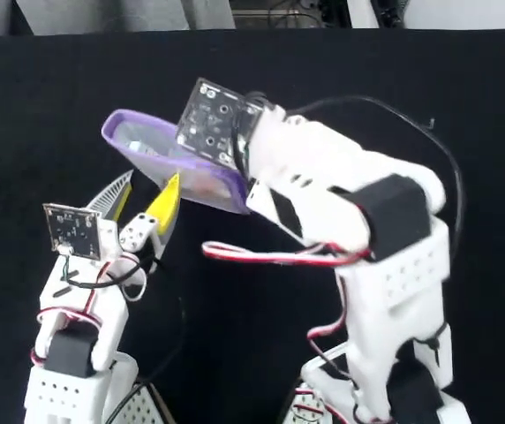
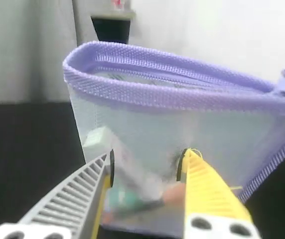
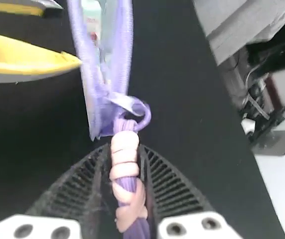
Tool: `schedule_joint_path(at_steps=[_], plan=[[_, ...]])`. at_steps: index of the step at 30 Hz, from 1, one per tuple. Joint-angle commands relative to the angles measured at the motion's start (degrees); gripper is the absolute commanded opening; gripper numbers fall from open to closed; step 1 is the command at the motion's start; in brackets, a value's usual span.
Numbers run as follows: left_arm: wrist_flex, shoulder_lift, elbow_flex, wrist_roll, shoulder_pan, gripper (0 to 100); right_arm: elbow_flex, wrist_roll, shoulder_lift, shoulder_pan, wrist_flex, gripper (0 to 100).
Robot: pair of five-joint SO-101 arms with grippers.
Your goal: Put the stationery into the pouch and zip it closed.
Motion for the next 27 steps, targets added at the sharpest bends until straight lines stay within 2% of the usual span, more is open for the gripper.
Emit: schedule_joint_path(at_steps=[1, 5, 10, 13, 16, 22, 27], plan=[[-11.4, 4.0, 1.5, -0.4, -0.1, 22, 2.1, 0.5, -3.4, -0.9, 1.9, 2.0], [-17.4, 16.4, -2.5, -0.4, -0.2, 22, 5.7, 0.5, -4.4, -3.8, 1.9, 2.0], [-17.8, 37.6, -16.4, 0.1, -0.2, 22, 6.2, 0.1, -5.4, -10.3, 1.9, 2.0], [-17.9, 47.9, -23.0, 0.2, -0.3, 22, 6.1, -2.6, -5.1, -13.6, 1.9, 2.0], [-18.2, 55.6, -28.1, 3.5, -0.6, 22, 6.0, -4.2, -5.1, -17.0, 1.8, 2.0], [-18.1, 63.1, -32.6, 6.2, 1.2, 22, 5.8, -4.0, -5.1, -18.6, 1.7, 1.9], [-17.8, 63.0, -32.6, 6.2, 1.1, 22, 1.4, -4.3, -5.0, -15.9, -0.7, 1.8]])
